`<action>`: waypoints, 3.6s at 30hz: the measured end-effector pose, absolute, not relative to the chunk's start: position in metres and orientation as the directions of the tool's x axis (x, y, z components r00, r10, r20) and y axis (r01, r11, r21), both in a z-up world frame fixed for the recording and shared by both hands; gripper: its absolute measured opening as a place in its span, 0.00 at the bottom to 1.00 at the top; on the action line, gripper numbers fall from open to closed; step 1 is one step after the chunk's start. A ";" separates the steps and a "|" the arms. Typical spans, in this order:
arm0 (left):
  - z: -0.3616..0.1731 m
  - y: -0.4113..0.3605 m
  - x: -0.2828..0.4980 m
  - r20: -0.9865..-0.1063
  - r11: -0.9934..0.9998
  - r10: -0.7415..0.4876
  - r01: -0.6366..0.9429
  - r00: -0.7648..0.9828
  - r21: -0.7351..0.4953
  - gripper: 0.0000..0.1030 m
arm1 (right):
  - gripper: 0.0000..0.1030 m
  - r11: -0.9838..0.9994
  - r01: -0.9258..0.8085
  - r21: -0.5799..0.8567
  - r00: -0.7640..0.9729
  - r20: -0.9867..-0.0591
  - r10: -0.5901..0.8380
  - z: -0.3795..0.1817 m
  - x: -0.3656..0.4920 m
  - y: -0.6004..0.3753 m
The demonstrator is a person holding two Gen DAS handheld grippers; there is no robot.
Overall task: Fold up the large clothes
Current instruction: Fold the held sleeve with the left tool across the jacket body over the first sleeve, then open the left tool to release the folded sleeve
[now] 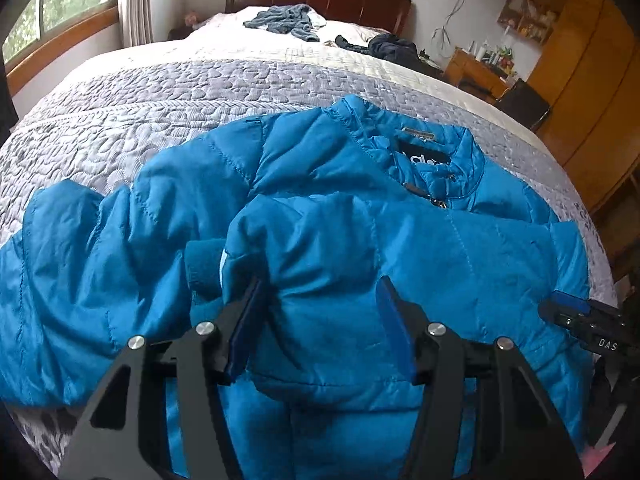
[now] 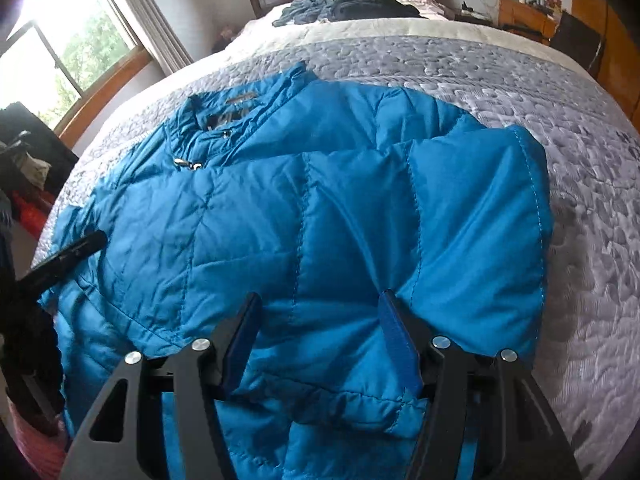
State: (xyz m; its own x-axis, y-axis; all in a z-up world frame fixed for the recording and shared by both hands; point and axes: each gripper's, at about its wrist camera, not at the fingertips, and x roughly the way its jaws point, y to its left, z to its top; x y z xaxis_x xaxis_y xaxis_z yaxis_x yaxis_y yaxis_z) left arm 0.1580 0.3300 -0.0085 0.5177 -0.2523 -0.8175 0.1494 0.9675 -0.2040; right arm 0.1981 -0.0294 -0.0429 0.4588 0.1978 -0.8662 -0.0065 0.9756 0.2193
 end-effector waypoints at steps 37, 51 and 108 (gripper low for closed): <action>-0.015 0.724 0.011 -0.769 0.728 -0.032 -0.513 0.638 -0.456 0.77 | 0.77 0.908 -0.329 0.258 0.319 -0.875 0.364 -0.019 0.165 0.122; -0.012 0.745 0.032 -0.775 0.675 0.099 -0.615 0.624 -0.408 0.24 | 0.77 0.912 -0.333 0.240 0.328 -0.877 0.351 -0.033 0.164 0.120; 0.013 0.239 0.113 -0.747 0.857 -0.497 0.387 0.442 -0.341 0.13 | 0.76 0.940 -0.066 0.335 0.504 -0.802 0.321 -0.019 0.134 -0.042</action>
